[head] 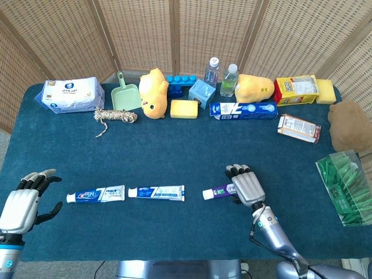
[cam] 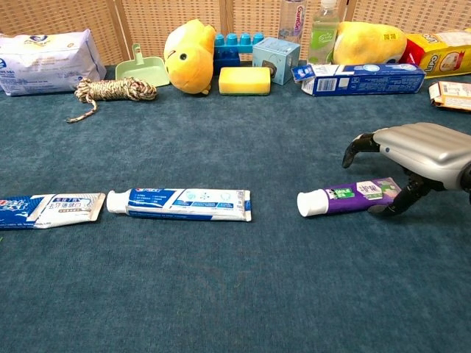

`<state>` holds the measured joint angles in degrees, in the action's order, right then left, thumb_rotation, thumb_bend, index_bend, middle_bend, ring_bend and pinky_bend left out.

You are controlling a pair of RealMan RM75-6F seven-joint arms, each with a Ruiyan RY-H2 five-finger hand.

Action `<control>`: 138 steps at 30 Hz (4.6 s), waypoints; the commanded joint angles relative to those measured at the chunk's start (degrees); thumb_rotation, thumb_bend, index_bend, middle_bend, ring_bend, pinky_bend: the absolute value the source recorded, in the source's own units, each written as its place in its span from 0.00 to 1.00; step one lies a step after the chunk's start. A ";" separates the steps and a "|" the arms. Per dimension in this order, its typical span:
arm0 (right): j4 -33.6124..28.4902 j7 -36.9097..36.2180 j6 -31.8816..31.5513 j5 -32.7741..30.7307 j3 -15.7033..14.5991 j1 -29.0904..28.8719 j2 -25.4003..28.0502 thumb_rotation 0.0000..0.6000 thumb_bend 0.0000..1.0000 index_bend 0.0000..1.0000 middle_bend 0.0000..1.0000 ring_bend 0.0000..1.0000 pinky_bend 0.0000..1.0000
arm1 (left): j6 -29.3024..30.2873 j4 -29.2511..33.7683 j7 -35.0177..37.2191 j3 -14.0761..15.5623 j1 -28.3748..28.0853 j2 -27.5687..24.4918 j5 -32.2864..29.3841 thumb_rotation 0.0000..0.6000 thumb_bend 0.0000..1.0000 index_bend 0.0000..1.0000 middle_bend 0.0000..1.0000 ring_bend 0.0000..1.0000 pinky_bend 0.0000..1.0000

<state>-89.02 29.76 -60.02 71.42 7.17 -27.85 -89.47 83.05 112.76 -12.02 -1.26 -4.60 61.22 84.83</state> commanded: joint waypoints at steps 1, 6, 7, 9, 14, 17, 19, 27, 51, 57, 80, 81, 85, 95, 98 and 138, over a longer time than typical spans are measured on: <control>-1.18 0.91 0.71 -0.76 -0.31 -0.50 0.87 1.00 0.28 0.33 0.23 0.19 0.20 | -0.12 -0.10 0.04 0.00 -0.09 0.09 -0.10 1.00 0.26 0.29 0.22 0.20 0.15; -3.33 2.88 2.27 -2.71 -0.55 -1.75 2.25 1.00 0.31 0.37 0.23 0.19 0.20 | -0.35 -0.36 0.10 0.00 -0.32 0.35 -0.22 1.00 0.26 0.29 0.22 0.20 0.15; -3.61 3.27 2.64 -3.27 -0.56 -2.01 2.44 1.00 0.31 0.38 0.23 0.19 0.20 | -0.40 -0.42 0.11 -0.01 -0.36 0.40 -0.29 1.00 0.26 0.29 0.22 0.20 0.15; -4.11 3.99 3.19 -4.40 -0.60 -2.54 2.69 1.00 0.31 0.38 0.23 0.19 0.20 | -0.43 -0.51 0.16 -0.01 -0.40 0.49 -0.37 1.00 0.26 0.29 0.22 0.20 0.15; -4.65 5.05 3.91 -6.41 -0.75 -3.59 2.80 1.00 0.31 0.39 0.23 0.19 0.20 | -0.49 -0.71 0.15 -0.04 -0.51 0.57 -0.59 1.00 0.26 0.29 0.22 0.20 0.15; -4.73 5.68 4.16 -7.19 -0.91 -4.07 2.84 1.00 0.30 0.39 0.24 0.19 0.20 | -0.52 -0.77 0.23 -0.05 -0.55 0.60 -0.68 1.00 0.26 0.29 0.22 0.20 0.15; -4.87 6.15 4.38 -7.83 -1.06 -4.47 2.90 1.00 0.30 0.40 0.24 0.19 0.21 | -0.55 -0.85 0.27 -0.03 -0.59 0.64 -0.71 1.00 0.26 0.29 0.22 0.20 0.15; -5.70 7.35 5.50 -10.27 -0.86 -6.48 3.01 1.00 0.30 0.69 0.39 0.28 0.30 | -0.41 -1.04 0.52 0.11 -0.55 0.78 -0.62 1.00 0.26 0.29 0.21 0.20 0.15; -10.93 -17.38 7.76 -9.72 2.18 -4.25 10.80 1.00 0.36 0.91 0.73 0.67 0.76 | -1.38 2.02 -2.09 -0.80 -2.45 0.27 0.59 1.00 0.26 0.29 0.22 0.21 0.16; -13.58 -32.88 13.87 -10.41 4.44 -3.12 15.39 1.00 0.37 0.91 0.74 0.70 0.78 | -4.20 2.88 -2.93 -2.13 -5.25 0.46 0.50 1.00 0.26 0.29 0.23 0.22 0.17; -17.77 -59.51 26.97 -13.34 8.53 -3.12 19.55 1.00 0.37 0.90 0.75 0.71 0.80 | -14.52 -0.74 -8.68 -4.07 -16.37 8.93 4.48 1.00 0.26 0.28 0.23 0.23 0.21; -18.16 -60.16 27.93 -13.51 8.58 -3.35 19.74 1.00 0.37 0.90 0.75 0.71 0.80 | -15.00 -1.15 -9.14 -4.15 -17.12 9.80 5.26 1.00 0.26 0.28 0.23 0.23 0.21; -18.95 -62.54 30.50 -14.12 9.17 -3.93 20.42 1.00 0.38 0.90 0.75 0.71 0.80 | -15.74 -2.82 -10.31 -4.42 -18.87 12.50 6.53 1.00 0.26 0.27 0.23 0.23 0.23; -18.74 -61.97 29.85 -13.46 8.48 -4.50 19.89 1.00 0.38 0.90 0.75 0.71 0.80 | -15.99 -3.67 -10.83 -4.39 -20.53 15.30 5.80 1.00 0.26 0.27 0.23 0.23 0.23; -18.51 -61.24 28.41 -14.74 7.92 -4.57 19.31 1.00 0.38 0.90 0.75 0.71 0.80 | -15.51 -3.30 -11.00 -4.12 -20.28 14.85 5.29 1.00 0.26 0.27 0.23 0.23 0.23; -18.40 -56.26 18.09 -8.91 4.97 -3.64 14.35 1.00 0.38 0.90 0.75 0.71 0.80 | -29.12 -5.49 -7.83 -7.28 -32.65 12.09 -2.04 1.00 0.26 0.25 0.18 0.17 0.21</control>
<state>-106.83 -25.77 -42.64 62.87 11.81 -31.24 -75.60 53.73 109.76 -20.04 -9.07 -35.85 72.18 79.24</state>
